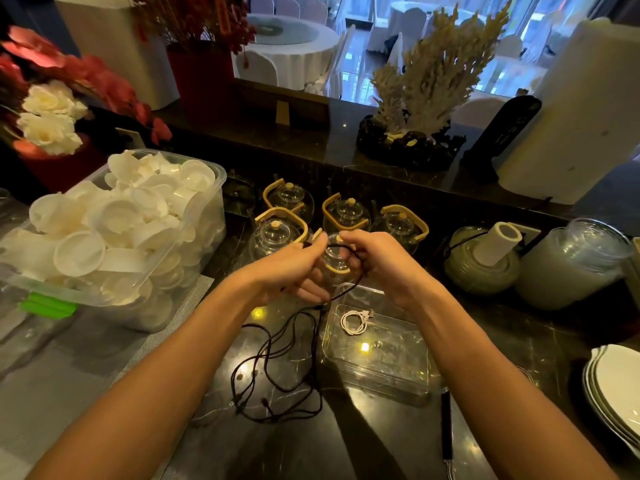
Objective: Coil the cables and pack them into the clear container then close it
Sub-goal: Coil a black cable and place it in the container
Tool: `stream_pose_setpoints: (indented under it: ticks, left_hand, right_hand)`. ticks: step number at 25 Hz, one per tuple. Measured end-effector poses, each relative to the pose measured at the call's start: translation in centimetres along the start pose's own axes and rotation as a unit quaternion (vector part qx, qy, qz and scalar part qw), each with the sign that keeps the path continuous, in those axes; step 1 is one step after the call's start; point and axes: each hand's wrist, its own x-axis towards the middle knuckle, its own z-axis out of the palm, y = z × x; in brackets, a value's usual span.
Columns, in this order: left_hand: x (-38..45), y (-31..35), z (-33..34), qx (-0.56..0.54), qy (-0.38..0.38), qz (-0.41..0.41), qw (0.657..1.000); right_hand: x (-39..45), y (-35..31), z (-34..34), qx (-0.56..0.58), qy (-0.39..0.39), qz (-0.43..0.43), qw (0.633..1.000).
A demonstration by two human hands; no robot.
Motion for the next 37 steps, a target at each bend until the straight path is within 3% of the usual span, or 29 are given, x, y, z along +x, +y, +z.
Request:
stream_pose_setpoints:
  ticks: [2, 5, 7, 12, 14, 17, 20, 23, 26, 30, 35, 37]
  left_hand:
    - [0.3, -0.1, -0.3, -0.036, 0.024, 0.019, 0.999]
    - [0.2, 0.3, -0.6, -0.171, -0.024, 0.057, 0.983]
    - [0.3, 0.9, -0.5, -0.268, -0.044, 0.075, 0.960]
    - [0.8, 2.4, 0.1, -0.476, -0.131, 0.168, 0.853]
    - [0.8, 2.5, 0.1, -0.503, -0.167, 0.175, 0.830]
    - [0.1, 2.5, 0.2, -0.458, -0.212, 0.154, 0.849]
    - [-0.1, 1.9, 0.7, -0.341, -0.219, 0.107, 0.908]
    - [-0.1, 1.0, 1.7, -0.184, -0.216, 0.060, 0.957]
    - [0.2, 0.3, 2.2, -0.086, -0.190, 0.021, 0.978]
    - [0.3, 0.2, 2.2, -0.047, -0.137, -0.007, 0.989]
    - [0.4, 0.5, 2.6, -0.117, -0.056, 0.035, 0.991]
    - [1.0, 0.6, 2.7, -0.176, -0.045, 0.048, 0.982]
  right_hand:
    - [-0.8, -0.7, 0.9, 0.048, -0.031, -0.018, 0.998]
    - [-2.7, -1.1, 2.9, 0.202, -0.084, -0.035, 0.975]
    - [-3.7, -0.4, 3.9, 0.246, -0.096, -0.023, 0.964]
    - [-5.1, 3.6, 5.5, 0.138, -0.090, 0.069, 0.984]
    - [-5.0, 5.8, 4.5, 0.169, -0.074, 0.081, 0.979]
    - [-4.5, 7.8, 1.9, 0.317, -0.094, 0.082, 0.940]
    - [-4.1, 7.4, -0.2, 0.369, -0.099, 0.075, 0.921]
    - [-2.9, 5.3, -1.6, 0.230, -0.060, 0.091, 0.967]
    - [-2.0, 2.6, -2.6, 0.072, -0.013, 0.123, 0.990]
    - [-2.4, -0.7, -2.1, -0.031, 0.058, 0.105, 0.992]
    - [-4.1, -1.4, 0.7, 0.175, 0.002, 0.064, 0.983]
    - [-5.0, -0.4, 1.5, 0.204, -0.009, 0.035, 0.978]
